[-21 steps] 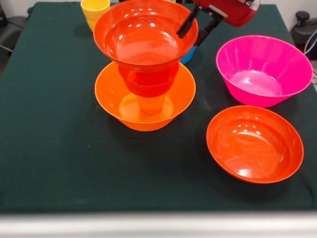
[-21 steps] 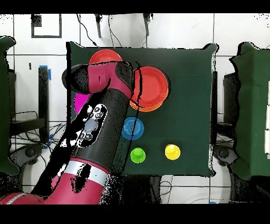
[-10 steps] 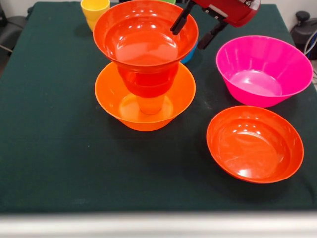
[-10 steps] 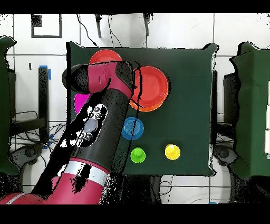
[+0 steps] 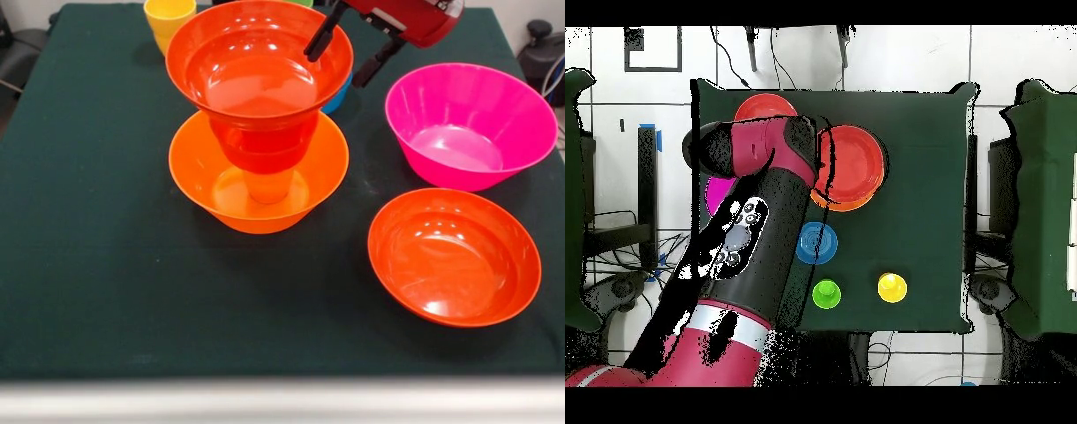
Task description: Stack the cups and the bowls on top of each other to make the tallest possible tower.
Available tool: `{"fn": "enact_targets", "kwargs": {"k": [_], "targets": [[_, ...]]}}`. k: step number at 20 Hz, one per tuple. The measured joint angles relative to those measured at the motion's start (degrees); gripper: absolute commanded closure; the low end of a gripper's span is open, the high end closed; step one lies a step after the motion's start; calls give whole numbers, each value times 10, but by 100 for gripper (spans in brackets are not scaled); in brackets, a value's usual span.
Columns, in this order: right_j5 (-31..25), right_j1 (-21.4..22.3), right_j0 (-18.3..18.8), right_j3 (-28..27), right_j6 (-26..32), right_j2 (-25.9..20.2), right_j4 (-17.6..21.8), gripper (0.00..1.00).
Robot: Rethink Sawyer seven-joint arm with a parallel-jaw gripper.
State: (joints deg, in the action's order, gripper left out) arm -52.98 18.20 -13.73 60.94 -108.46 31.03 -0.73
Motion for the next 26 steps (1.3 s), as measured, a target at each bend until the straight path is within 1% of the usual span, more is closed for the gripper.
{"fn": "enact_targets", "kwargs": {"k": [7, 18, 26], "targets": [[0, 16, 0, 4, 0, 0, 0, 0], [-3, 62, 0, 4, 0, 0, -8, 0], [-26, 69, 0, 4, 0, 0, -26, 0]]}}
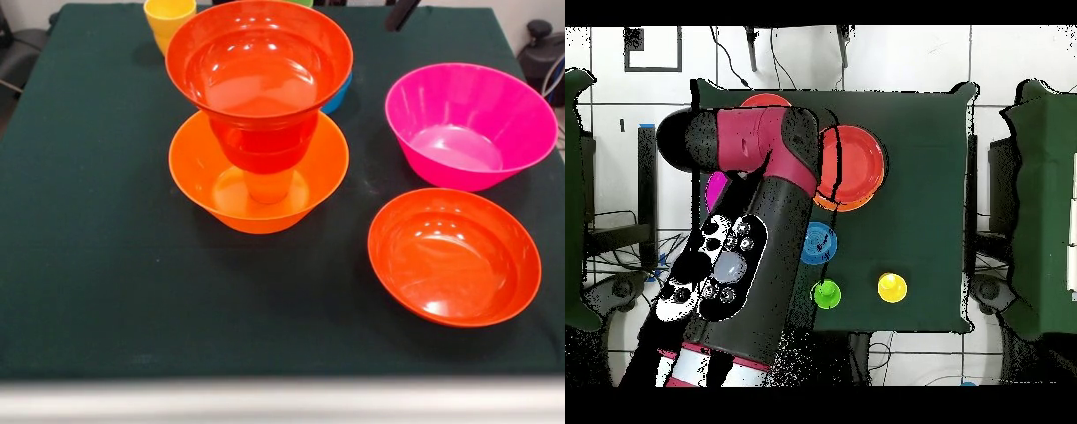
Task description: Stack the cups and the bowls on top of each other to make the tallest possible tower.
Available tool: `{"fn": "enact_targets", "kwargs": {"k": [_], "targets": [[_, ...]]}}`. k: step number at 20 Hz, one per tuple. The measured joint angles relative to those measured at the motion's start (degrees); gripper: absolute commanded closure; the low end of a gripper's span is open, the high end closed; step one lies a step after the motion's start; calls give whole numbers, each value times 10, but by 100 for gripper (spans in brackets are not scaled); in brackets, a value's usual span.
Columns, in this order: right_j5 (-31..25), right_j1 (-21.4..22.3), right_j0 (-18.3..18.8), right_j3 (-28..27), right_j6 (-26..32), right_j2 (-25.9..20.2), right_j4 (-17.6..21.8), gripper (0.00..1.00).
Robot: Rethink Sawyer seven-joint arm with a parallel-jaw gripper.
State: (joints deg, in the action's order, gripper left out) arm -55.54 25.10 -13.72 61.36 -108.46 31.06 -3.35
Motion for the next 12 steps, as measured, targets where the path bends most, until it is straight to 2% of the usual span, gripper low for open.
{"fn": "enact_targets", "kwargs": {"k": [4, 12], "targets": [[-19, -1, 0, 0, 0, 0, -9, 0], [-22, -8, 0, 0, 0, 0, -29, 0]]}}
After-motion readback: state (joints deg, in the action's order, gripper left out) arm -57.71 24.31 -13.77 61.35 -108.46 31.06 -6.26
